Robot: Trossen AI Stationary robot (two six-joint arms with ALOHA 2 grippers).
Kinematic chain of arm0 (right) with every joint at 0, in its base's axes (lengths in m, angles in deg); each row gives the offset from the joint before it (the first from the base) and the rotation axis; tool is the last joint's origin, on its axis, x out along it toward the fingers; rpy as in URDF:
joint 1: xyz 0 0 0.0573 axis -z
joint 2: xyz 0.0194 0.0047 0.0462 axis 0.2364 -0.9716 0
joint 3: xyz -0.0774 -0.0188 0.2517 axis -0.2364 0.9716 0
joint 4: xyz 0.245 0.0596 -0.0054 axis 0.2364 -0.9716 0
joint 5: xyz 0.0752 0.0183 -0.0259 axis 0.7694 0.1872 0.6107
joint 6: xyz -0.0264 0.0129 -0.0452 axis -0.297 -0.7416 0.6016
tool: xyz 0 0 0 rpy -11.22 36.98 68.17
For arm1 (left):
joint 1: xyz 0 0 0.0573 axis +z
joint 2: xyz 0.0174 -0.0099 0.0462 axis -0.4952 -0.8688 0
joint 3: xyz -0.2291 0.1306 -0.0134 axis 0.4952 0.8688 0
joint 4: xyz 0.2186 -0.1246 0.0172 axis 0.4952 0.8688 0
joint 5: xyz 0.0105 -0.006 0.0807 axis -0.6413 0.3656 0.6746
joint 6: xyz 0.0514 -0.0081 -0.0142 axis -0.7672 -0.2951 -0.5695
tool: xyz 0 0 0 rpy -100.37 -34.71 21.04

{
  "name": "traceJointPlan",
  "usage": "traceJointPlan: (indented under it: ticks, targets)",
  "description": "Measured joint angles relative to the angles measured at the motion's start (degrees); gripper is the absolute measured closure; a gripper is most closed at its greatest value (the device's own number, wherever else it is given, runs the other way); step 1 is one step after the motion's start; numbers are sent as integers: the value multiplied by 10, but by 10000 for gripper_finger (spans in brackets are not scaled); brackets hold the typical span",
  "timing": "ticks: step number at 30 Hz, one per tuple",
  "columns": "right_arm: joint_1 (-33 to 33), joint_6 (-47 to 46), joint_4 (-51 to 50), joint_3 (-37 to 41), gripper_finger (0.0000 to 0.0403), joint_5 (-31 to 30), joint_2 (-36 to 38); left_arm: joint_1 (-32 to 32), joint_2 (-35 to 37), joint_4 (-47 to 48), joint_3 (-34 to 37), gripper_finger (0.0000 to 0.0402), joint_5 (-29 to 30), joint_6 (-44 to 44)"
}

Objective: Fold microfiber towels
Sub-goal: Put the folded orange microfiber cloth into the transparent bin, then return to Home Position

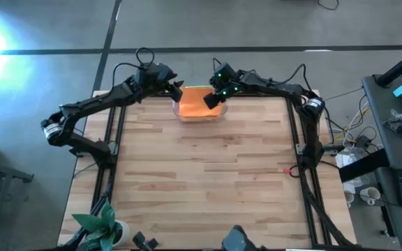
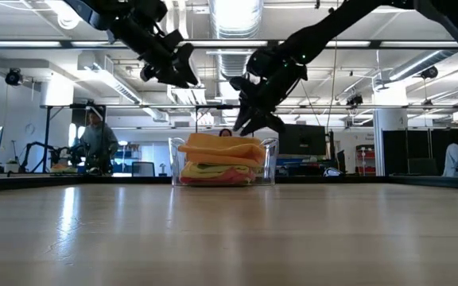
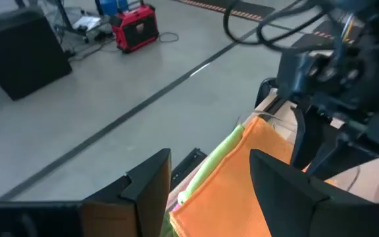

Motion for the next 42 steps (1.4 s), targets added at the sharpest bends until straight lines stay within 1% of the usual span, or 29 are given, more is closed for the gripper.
traceJointPlan:
  ticks: [3,7,12,16,18,24,26,32,36,40,42]
  targets:
    - [-1,2,-38,0,297,0,-4,0,9,0,-1,210,-1,-19]
    - [-9,18,-85,0,297,0,-14,0,13,-1,-1,210,-1,-20]
    - [-26,23,-91,0,297,-12,-35,0,14,-1,-1,210,-1,-20]
    - [-30,27,-93,0,298,-11,-33,0,14,1,1,210,-1,-19]
    - [-30,34,-95,1,298,-11,-22,0,20,6,1,210,-1,-19]
    - [-27,70,-93,0,298,-11,43,-9,55,36,0,210,-2,-14]
    - [-29,85,-97,1,298,-12,64,-16,74,60,3,210,-3,-1]
    - [-54,130,-110,1,297,-11,135,-61,131,120,27,213,-3,15]
    - [-87,157,-111,10,297,-11,172,-105,180,119,72,243,-3,15]
    - [-127,163,-109,29,297,-10,197,-152,233,115,128,293,-3,16]
    - [-149,167,-111,45,297,-11,203,-174,260,115,155,323,-3,31]
